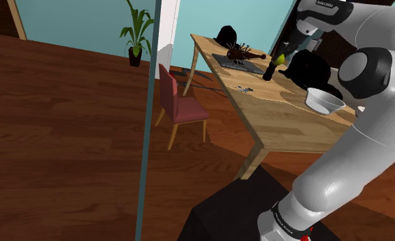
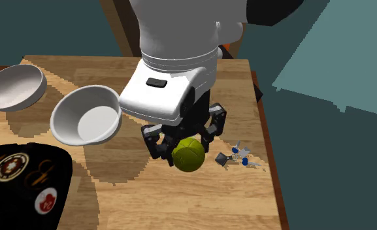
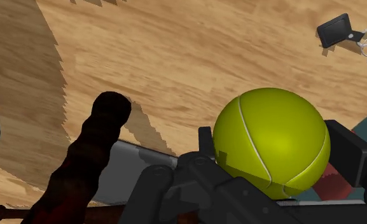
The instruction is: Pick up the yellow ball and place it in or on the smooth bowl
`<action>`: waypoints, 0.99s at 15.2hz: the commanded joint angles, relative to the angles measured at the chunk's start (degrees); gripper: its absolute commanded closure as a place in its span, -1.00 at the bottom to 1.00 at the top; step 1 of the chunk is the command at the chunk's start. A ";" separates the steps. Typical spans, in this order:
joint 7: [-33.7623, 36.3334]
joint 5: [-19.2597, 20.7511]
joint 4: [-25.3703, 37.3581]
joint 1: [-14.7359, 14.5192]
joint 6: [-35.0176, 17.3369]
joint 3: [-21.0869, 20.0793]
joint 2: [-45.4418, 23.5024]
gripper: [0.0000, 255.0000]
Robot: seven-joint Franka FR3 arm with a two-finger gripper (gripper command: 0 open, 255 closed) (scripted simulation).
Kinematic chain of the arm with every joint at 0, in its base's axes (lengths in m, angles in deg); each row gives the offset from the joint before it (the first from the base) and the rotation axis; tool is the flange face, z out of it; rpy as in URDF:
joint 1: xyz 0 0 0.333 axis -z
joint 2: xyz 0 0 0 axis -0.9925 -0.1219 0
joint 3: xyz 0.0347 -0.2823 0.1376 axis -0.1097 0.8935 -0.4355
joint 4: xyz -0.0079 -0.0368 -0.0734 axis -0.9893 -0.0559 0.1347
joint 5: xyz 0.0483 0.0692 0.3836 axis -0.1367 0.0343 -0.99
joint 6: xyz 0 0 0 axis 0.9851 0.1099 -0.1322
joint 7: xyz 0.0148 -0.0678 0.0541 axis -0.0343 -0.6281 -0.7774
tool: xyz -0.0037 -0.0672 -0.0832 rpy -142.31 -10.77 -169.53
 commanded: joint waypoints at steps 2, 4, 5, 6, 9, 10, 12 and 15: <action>-3.67 -0.44 -1.72 1.85 0.33 1.56 1.68 1.00; -6.21 -0.92 -2.30 3.13 0.74 2.75 2.31 1.00; -7.51 -1.21 -2.47 3.79 0.99 3.38 2.53 1.00; -8.83 -1.54 -2.56 4.47 1.27 4.01 2.67 1.00; -12.93 -2.74 -2.33 6.63 2.32 5.98 2.67 1.00; -14.34 -3.23 -2.09 7.40 2.74 6.66 2.51 1.00; -17.23 -4.36 -1.36 8.99 3.68 8.09 1.96 1.00; -21.71 -6.46 0.38 11.67 5.38 10.25 0.50 1.00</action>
